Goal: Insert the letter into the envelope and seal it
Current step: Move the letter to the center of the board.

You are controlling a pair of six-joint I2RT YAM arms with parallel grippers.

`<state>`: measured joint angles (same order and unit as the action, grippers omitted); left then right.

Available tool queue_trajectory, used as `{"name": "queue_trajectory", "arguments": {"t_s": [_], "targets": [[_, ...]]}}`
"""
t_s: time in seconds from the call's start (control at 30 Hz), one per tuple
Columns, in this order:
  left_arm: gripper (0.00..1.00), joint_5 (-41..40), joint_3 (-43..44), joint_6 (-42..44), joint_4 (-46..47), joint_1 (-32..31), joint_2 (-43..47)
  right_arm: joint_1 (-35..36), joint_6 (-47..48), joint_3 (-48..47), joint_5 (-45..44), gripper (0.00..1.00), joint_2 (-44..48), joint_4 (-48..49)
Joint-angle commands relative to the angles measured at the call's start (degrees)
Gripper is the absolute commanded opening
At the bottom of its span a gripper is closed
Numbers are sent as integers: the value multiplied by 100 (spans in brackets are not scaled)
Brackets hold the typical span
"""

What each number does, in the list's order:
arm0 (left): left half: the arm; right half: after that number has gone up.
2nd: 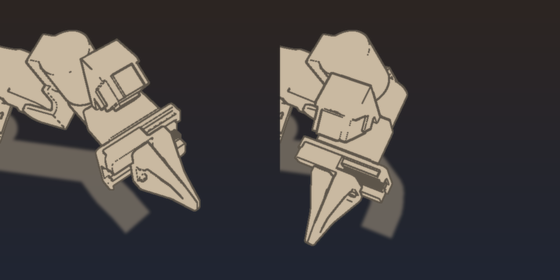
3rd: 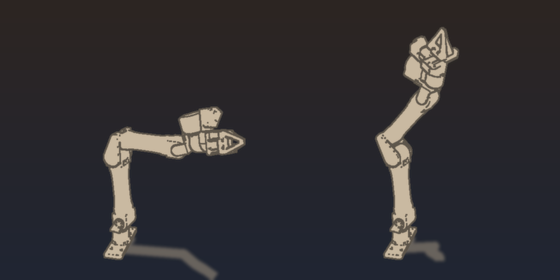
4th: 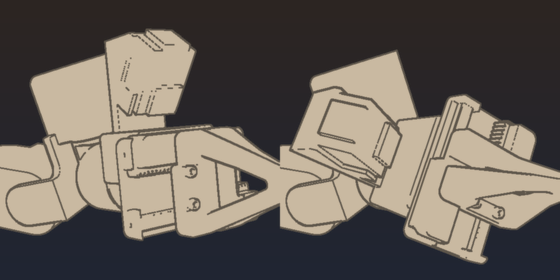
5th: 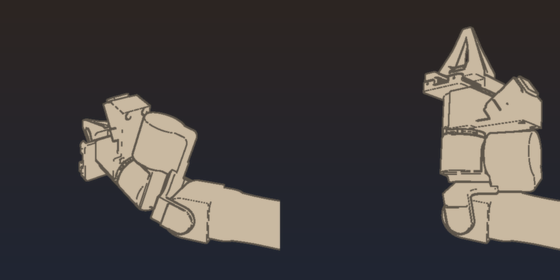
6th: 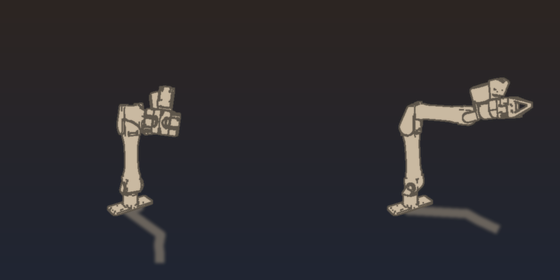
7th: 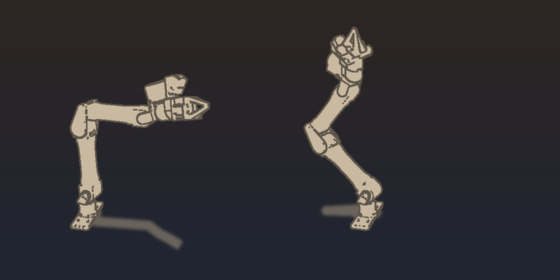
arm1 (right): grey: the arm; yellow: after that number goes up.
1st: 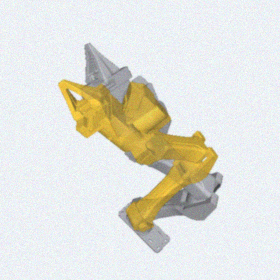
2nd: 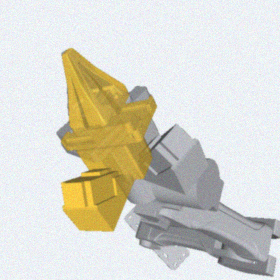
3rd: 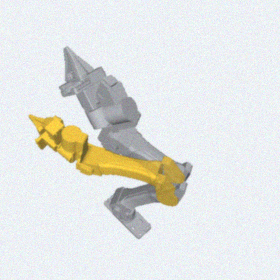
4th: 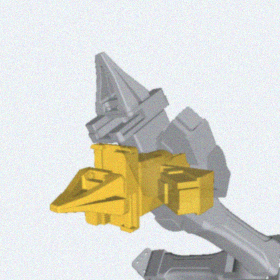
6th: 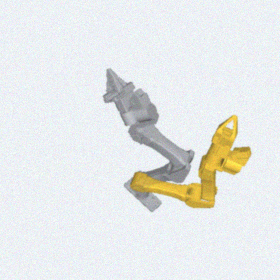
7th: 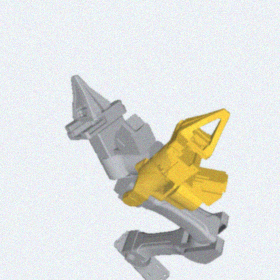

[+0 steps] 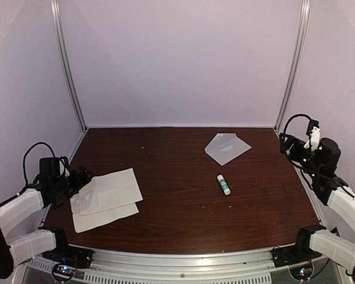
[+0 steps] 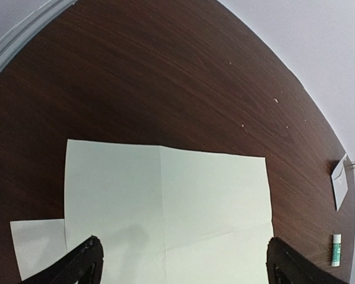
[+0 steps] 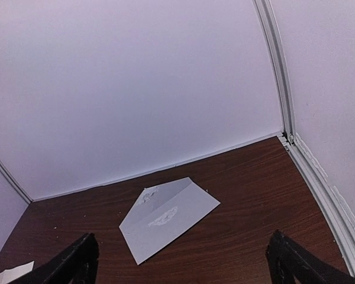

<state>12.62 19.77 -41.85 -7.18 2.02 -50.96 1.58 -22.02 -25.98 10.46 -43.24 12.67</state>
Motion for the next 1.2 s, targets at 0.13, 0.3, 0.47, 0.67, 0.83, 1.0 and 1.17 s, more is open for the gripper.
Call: {"name": "queue_trajectory", "arguments": {"t_s": [0.13,0.3,0.47,0.67,0.83,1.0,1.17], "targets": [[98,21,-133,9,863,-35,-678,68,135,-10,193,100,-184,176],[98,380,-167,72,1397,-48,-1202,114,154,-42,210,100,-269,156],[98,541,-193,115,1671,-162,-1657,163,155,-72,196,100,-354,169],[98,583,-202,37,1959,-459,-2119,265,152,-124,211,100,-450,177],[98,535,-198,-109,2261,-861,-2482,331,173,-170,178,100,-491,129],[98,426,-204,-438,2655,-1318,-2756,381,185,-184,159,100,-484,87],[98,97,-17,-719,2861,-2003,-3024,417,198,-217,123,100,-473,2]]}}
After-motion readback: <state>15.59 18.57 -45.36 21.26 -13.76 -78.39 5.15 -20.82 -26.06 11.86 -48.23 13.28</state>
